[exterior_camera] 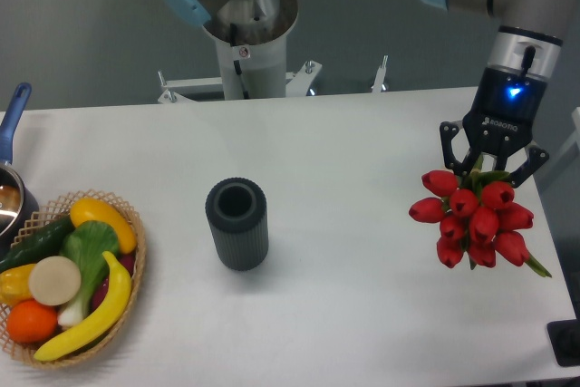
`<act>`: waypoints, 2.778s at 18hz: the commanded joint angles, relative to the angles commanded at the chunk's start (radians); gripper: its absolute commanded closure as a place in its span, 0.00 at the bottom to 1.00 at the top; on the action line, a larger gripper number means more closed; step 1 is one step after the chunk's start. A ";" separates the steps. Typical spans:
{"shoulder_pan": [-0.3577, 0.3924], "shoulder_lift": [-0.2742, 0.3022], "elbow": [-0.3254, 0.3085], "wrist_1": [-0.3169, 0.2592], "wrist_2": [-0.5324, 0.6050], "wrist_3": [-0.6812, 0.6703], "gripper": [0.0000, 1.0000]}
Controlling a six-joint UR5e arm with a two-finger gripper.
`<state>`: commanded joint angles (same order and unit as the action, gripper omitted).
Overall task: Insert the flowers into the vase
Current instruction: 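Hold the red tulip bunch in the gripper and begin moving it, then carry the tulips over the black vase, stems pointing down, then lower the tulip stems into the black vase opening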
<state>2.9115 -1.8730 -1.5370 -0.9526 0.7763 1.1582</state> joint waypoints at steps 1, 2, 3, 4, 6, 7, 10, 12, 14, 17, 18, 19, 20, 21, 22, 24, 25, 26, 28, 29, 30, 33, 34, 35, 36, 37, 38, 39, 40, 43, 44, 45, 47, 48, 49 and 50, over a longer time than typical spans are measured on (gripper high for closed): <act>0.000 0.000 -0.006 0.000 -0.018 0.002 0.65; -0.002 0.002 -0.023 0.003 -0.032 0.005 0.65; 0.003 0.003 -0.020 0.011 -0.048 0.002 0.65; 0.003 0.002 -0.020 0.014 -0.061 0.003 0.65; 0.012 0.003 -0.028 0.021 -0.072 0.011 0.65; 0.014 0.003 -0.028 0.032 -0.072 0.012 0.65; 0.002 0.000 -0.023 0.067 -0.074 0.011 0.65; -0.015 -0.005 -0.020 0.071 -0.087 0.011 0.65; -0.040 -0.011 -0.017 0.080 -0.144 0.011 0.65; -0.090 -0.040 -0.018 0.126 -0.183 0.012 0.65; -0.110 -0.046 -0.023 0.141 -0.189 0.014 0.65; -0.129 -0.046 -0.029 0.143 -0.218 0.026 0.65; -0.146 -0.046 -0.035 0.143 -0.270 0.063 0.65; -0.153 -0.046 -0.038 0.143 -0.320 0.078 0.65; -0.156 -0.046 -0.044 0.143 -0.369 0.087 0.65; -0.164 -0.041 -0.072 0.143 -0.434 0.123 0.65; -0.176 -0.037 -0.086 0.143 -0.459 0.135 0.65; -0.187 -0.034 -0.100 0.143 -0.485 0.146 0.65; -0.190 -0.011 -0.127 0.143 -0.532 0.161 0.65; -0.193 0.009 -0.146 0.143 -0.558 0.161 0.65; -0.193 0.029 -0.165 0.143 -0.583 0.161 0.65; -0.193 0.095 -0.237 0.143 -0.717 0.160 0.65; -0.192 0.124 -0.268 0.141 -0.754 0.160 0.65; -0.192 0.149 -0.294 0.141 -0.776 0.158 0.65; -0.190 0.178 -0.329 0.141 -0.793 0.158 0.65; -0.190 0.193 -0.354 0.141 -0.814 0.158 0.65; -0.193 0.207 -0.373 0.141 -0.845 0.158 0.64; -0.195 0.221 -0.399 0.140 -0.870 0.158 0.65; -0.201 0.233 -0.420 0.140 -0.876 0.160 0.65; -0.207 0.241 -0.448 0.138 -0.879 0.160 0.65; -0.209 0.239 -0.457 0.138 -0.884 0.160 0.65; -0.210 0.235 -0.465 0.138 -0.890 0.160 0.65; -0.216 0.223 -0.469 0.138 -0.891 0.161 0.65; -0.216 0.210 -0.468 0.138 -0.891 0.161 0.65; -0.216 0.204 -0.468 0.140 -0.891 0.161 0.65; -0.218 0.203 -0.468 0.138 -0.891 0.161 0.65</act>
<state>2.6937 -1.6705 -2.0049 -0.8145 -0.1150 1.3192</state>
